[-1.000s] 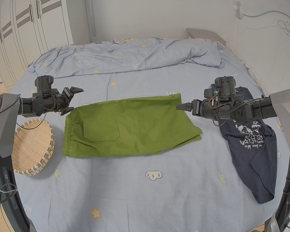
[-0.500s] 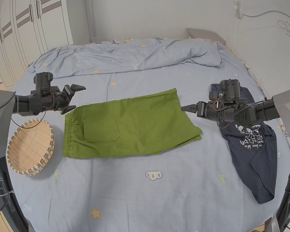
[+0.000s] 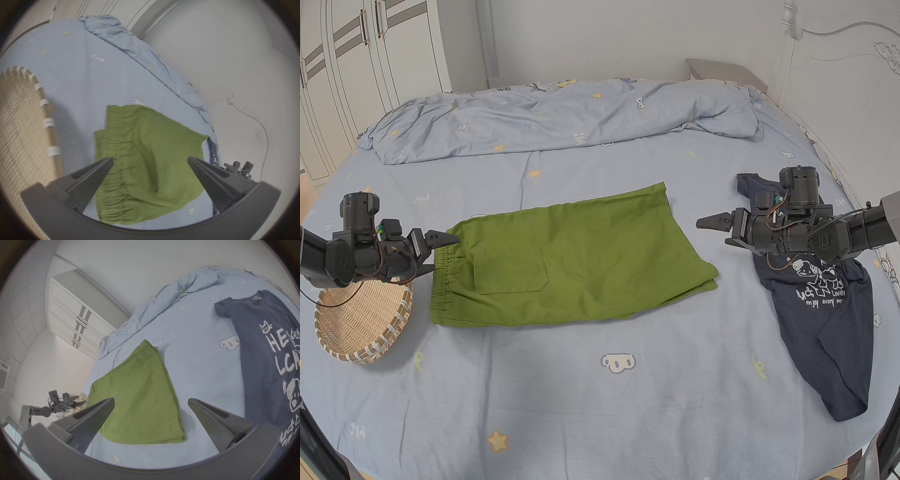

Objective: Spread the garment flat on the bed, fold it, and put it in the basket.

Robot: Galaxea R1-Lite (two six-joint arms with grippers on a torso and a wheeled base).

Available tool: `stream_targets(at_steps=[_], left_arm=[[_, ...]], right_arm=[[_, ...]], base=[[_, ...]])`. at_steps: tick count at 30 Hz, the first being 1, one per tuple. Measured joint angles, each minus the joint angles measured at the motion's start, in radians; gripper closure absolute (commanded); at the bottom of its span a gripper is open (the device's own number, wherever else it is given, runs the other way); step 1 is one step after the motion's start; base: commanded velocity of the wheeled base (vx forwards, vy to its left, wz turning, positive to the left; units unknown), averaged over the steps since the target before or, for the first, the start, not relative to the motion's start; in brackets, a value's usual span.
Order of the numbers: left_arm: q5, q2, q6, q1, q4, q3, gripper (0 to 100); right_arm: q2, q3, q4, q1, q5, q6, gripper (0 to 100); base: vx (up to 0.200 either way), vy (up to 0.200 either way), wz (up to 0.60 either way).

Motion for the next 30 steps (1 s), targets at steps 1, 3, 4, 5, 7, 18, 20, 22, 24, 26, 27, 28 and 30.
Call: stream_targets(at_steps=[1, 3, 4, 5, 7, 18, 20, 22, 24, 26, 27, 28, 30], left_arm=[[0.004, -0.005, 0.015, 0.008, -0.008, 0.024, 0], [0.013, -0.011, 0.025, 0.016, -0.017, 0.052, 0], [0.015, -0.014, 0.026, 0.017, -0.018, 0.062, 0], [0.016, -0.016, 0.027, 0.018, -0.018, 0.069, 0], [0.017, -0.019, 0.034, 0.021, -0.018, 0.079, 0], [0.054, -0.002, 0.136, 0.015, -0.015, 0.109, 0], [0.073, 0.005, 0.172, 0.008, -0.016, 0.117, 0], [0.112, 0.013, 0.222, 0.000, -0.016, 0.129, 0], [0.140, 0.020, 0.254, -0.004, -0.017, 0.139, 0], [0.145, 0.026, 0.257, -0.010, -0.017, 0.145, 0], [0.147, 0.030, 0.253, -0.013, -0.018, 0.147, 0], [0.147, 0.035, 0.249, -0.016, -0.018, 0.147, 0], [0.147, 0.047, 0.247, -0.017, -0.022, 0.147, 0]], right_arm=[[-0.007, 0.011, -0.001, -0.005, 0.007, 0.003, 0], [-0.019, 0.028, -0.002, -0.011, 0.014, 0.007, 0], [-0.024, 0.034, -0.002, -0.014, 0.015, 0.007, 0], [-0.028, 0.038, -0.002, -0.016, 0.016, 0.008, 0], [-0.034, 0.043, -0.003, -0.018, 0.016, 0.007, 0], [-0.042, 0.046, -0.003, -0.013, 0.016, 0.007, 0], [-0.043, 0.046, -0.003, -0.012, 0.016, 0.007, 0], [-0.043, 0.046, -0.003, -0.011, 0.016, 0.007, 0], [-0.042, 0.046, -0.003, -0.011, 0.016, 0.007, 0], [-0.042, 0.046, -0.003, -0.009, 0.016, 0.007, 0], [-0.042, 0.046, -0.003, -0.009, 0.016, 0.007, 0], [-0.041, 0.046, -0.003, -0.009, 0.016, 0.007, 0], [-0.041, 0.046, -0.003, -0.009, 0.016, 0.007, 0]], base=[[0.000, 0.000, 0.00], [0.000, 0.000, 0.00], [0.000, 0.000, 0.00], [0.000, 0.000, 0.00], [0.000, 0.000, 0.00], [0.000, 0.000, 0.00], [0.000, 0.000, 0.00], [0.000, 0.000, 0.00], [0.000, 0.000, 0.00], [0.000, 0.000, 0.00], [0.000, 0.000, 0.00], [0.000, 0.000, 0.00], [0.000, 0.000, 0.00]])
